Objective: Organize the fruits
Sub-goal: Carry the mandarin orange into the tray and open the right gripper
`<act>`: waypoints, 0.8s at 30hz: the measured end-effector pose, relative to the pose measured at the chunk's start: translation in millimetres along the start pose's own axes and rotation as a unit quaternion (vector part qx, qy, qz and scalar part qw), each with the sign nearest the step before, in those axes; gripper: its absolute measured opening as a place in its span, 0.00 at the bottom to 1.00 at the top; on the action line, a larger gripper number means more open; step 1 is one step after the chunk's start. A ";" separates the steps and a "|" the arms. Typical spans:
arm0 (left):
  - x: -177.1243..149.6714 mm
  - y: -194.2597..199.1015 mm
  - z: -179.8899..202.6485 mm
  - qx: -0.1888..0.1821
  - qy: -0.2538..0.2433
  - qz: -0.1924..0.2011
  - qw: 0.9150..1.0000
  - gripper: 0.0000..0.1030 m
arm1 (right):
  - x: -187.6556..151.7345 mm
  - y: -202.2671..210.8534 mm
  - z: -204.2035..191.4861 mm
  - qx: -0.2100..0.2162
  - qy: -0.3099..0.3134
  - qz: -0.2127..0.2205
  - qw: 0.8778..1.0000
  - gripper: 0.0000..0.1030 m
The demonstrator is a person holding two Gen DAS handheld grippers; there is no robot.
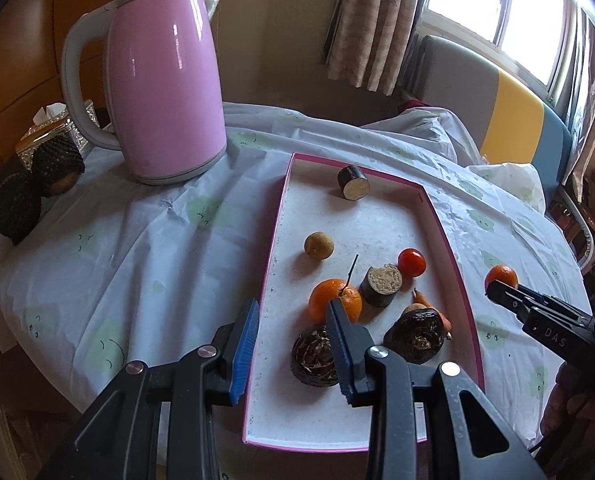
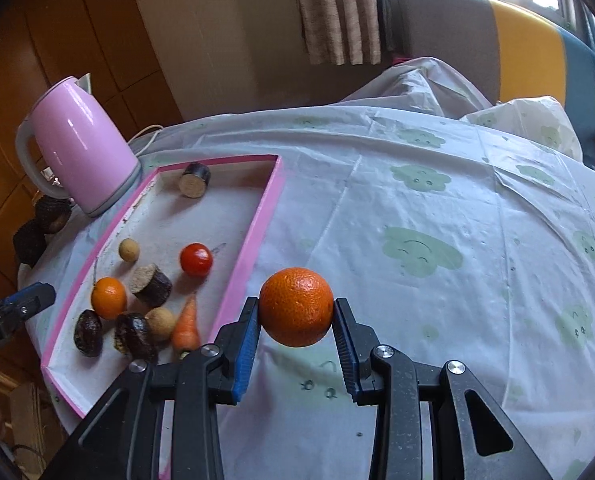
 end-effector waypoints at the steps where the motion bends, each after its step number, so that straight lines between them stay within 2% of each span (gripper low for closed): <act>1: -0.9 0.9 -3.0 0.001 0.003 0.001 1.000 0.34 | 2.7 0.0 -9.4 0.009 0.008 -0.001 1.000 0.36; 6: -4.1 4.1 -14.8 0.006 0.015 0.004 1.000 0.37 | 17.9 -7.8 -57.2 0.046 0.047 -0.006 0.998 0.36; 12: -3.7 7.9 -21.1 0.005 0.021 0.011 1.000 0.39 | 30.7 -31.1 -96.8 0.051 0.090 -0.019 0.994 0.36; 18: -3.6 6.7 -17.9 0.003 0.017 0.010 1.000 0.39 | 32.7 -59.9 -108.2 0.034 0.115 -0.040 0.992 0.36; 24: -3.4 7.4 -17.6 0.006 0.017 0.011 1.000 0.43 | 32.8 -68.2 -121.7 0.032 0.134 -0.039 0.990 0.38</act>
Point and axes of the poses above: each gripper's, at about its wrist camera, not at the fingertips, and y roughly against the way its jaws point, z to its right, x to its top, the point moved 10 cm from there along -y, roughly the way its jaws point, and after that the axes turned 2 degrees about -x, right-handed, at the moved point
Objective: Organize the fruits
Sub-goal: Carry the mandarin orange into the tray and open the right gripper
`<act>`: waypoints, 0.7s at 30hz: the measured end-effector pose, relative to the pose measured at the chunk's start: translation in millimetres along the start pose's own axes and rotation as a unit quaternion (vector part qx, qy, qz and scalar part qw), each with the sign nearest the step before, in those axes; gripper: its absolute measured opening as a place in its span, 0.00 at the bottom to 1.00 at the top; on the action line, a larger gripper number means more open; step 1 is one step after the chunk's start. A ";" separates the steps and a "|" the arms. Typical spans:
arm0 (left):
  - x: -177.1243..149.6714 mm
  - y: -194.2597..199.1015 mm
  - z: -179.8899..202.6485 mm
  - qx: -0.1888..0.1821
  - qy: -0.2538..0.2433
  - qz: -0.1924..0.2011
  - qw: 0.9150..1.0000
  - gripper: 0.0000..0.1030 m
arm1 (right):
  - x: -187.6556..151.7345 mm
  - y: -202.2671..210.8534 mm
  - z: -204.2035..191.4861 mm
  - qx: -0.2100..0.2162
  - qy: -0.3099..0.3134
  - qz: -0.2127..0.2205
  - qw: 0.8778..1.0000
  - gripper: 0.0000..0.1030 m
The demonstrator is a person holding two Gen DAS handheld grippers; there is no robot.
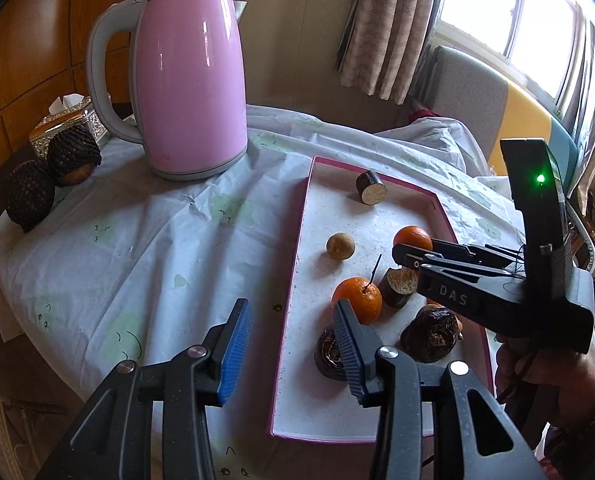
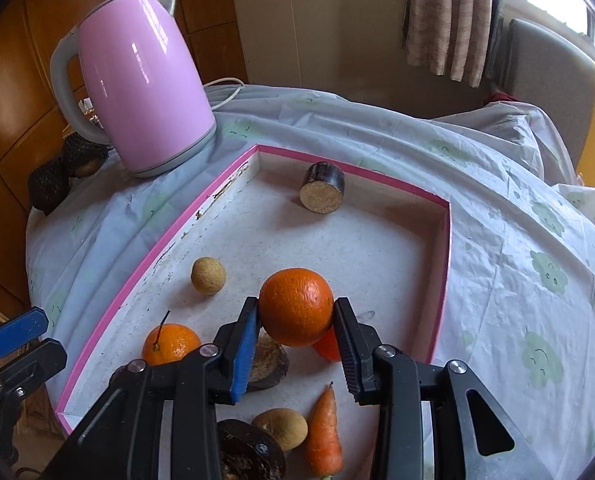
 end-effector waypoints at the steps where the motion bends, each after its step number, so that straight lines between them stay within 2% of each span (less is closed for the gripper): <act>1: 0.3 0.5 -0.4 0.001 0.001 0.001 1.000 0.43 | 0.4 -0.3 -1.9 -0.002 0.003 0.001 1.000 0.39; 10: 2.5 8.5 -0.1 0.010 -0.002 0.014 1.000 0.44 | -5.5 7.4 -6.3 -0.002 -0.003 0.008 1.000 0.41; 17: 5.6 21.2 3.7 0.013 -0.007 0.033 0.999 0.46 | -9.7 41.8 -9.6 -0.011 -0.019 0.048 0.999 0.57; 21: 4.9 31.4 9.4 0.010 -0.014 0.045 0.999 0.49 | -16.3 66.1 -8.1 -0.033 -0.030 0.077 0.996 0.64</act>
Point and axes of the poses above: each gripper's, at about its wrist camera, not at the fingertips, and y roughly against the way its jaws point, z to its right, x to its top, the point moved 10 cm from there along -y, roughly the way its jaws point, and after that the axes turned 2 degrees about -x, right-handed, at the moved point
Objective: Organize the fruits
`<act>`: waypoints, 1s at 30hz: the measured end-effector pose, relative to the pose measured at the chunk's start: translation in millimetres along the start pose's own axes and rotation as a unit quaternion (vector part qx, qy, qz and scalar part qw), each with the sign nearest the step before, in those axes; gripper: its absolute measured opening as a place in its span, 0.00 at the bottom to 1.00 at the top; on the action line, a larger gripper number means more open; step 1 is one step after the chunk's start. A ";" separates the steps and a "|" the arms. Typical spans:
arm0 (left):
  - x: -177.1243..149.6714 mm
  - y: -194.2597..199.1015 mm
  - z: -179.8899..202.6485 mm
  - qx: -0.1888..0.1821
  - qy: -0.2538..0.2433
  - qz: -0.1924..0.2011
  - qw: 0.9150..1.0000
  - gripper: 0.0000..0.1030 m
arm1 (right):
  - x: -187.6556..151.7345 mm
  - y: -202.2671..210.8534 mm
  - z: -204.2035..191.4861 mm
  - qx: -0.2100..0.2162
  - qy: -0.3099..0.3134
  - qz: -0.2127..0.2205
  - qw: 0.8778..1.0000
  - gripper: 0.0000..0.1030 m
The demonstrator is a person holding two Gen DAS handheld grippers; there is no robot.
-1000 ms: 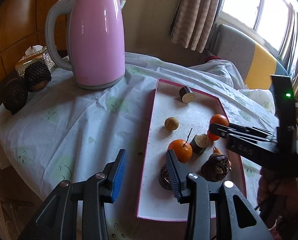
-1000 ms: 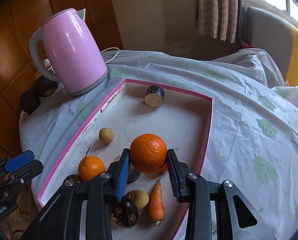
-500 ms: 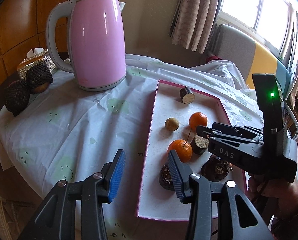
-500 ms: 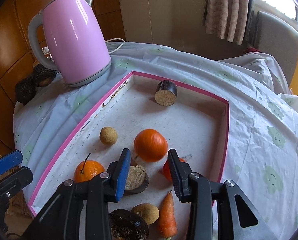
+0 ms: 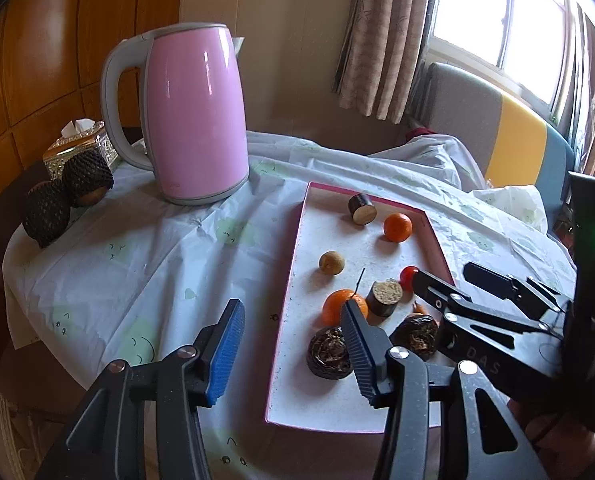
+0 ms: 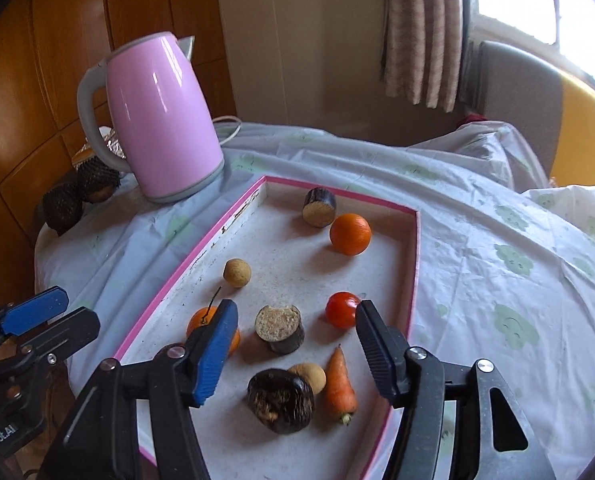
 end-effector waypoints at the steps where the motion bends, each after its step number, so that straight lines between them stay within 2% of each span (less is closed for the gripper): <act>1: -0.2 2.2 1.7 0.001 -0.004 0.002 1.000 0.51 | -1.5 6.2 2.7 -0.009 -0.005 0.008 1.000 0.66; 5: -2.8 11.1 8.5 -0.001 -0.011 0.009 1.000 0.58 | -9.1 27.8 11.6 -0.033 -0.022 0.030 0.999 0.70; 11: -5.5 21.6 16.3 0.012 -0.024 0.019 0.999 0.60 | -21.1 51.5 19.5 -0.059 -0.025 0.050 0.997 0.75; 17: -6.3 26.3 16.6 0.054 -0.026 0.026 0.998 0.61 | -31.5 64.0 22.7 -0.063 -0.033 0.058 0.996 0.77; 30: -5.7 33.3 8.2 0.064 -0.015 0.045 0.997 0.61 | -35.2 70.8 18.5 -0.056 -0.037 0.064 0.996 0.78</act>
Point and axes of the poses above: each gripper's, at about its wrist camera, not at the fingertips, and y roughly against the way its jaws point, z to its right, x to its top, the point moved 10 cm from there along -y, roughly the way its jaws point, and after that the axes turned 2 degrees about -x, right-handed, at the moved point
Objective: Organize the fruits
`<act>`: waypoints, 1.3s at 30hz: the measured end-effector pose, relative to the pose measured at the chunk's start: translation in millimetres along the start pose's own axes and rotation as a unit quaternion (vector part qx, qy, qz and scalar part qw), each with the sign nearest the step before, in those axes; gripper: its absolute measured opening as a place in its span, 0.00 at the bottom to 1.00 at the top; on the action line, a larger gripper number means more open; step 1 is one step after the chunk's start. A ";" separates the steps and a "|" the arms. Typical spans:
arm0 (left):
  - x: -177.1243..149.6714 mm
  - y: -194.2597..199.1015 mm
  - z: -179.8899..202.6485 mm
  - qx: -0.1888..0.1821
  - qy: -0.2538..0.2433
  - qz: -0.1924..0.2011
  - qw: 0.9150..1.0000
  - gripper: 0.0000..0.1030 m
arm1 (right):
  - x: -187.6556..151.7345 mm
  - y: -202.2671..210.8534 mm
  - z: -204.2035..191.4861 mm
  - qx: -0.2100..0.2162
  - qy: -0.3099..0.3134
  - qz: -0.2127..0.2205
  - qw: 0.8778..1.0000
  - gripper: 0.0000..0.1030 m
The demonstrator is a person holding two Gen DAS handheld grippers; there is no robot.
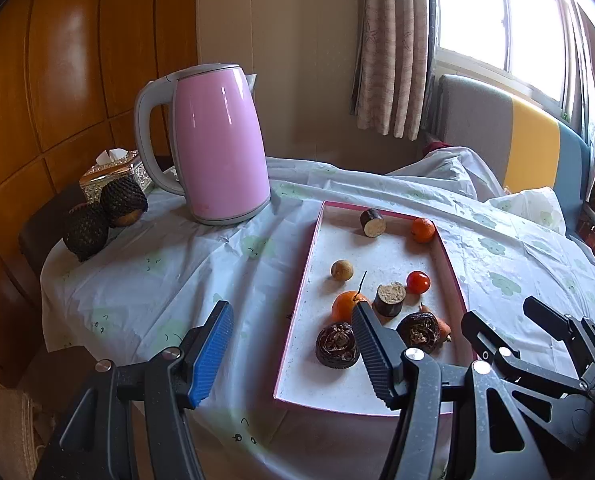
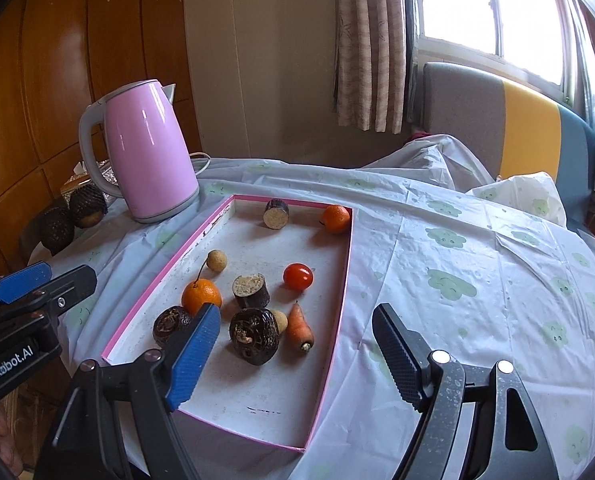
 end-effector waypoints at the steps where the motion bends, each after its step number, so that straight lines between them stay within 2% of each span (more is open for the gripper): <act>1: -0.2 0.0 0.2 -0.001 -0.001 -0.001 1.000 0.61 | 0.4 0.3 -1.4 0.000 0.002 0.001 1.000 0.78; 31: -2.4 -1.1 1.3 -0.024 0.002 -0.011 1.000 0.60 | -4.5 -7.4 -14.9 0.008 0.017 -0.011 1.000 0.80; 36: -2.4 -1.7 1.2 -0.028 0.004 -0.011 1.000 0.55 | -6.4 -9.6 -15.0 0.008 0.019 -0.013 1.000 0.80; 39: -1.4 -2.5 1.3 -0.028 0.003 -0.008 1.000 0.46 | -8.1 -11.3 -14.1 0.008 0.019 -0.016 1.000 0.82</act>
Point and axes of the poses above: each gripper's, at about its wrist camera, not at the fingertips, and y roughly against the way its jaws point, z to its right, x to its top, the point moved 10 cm from there along -y, roughly the way its jaws point, and after that the axes turned 2 degrees about -x, right-handed, at the moved point
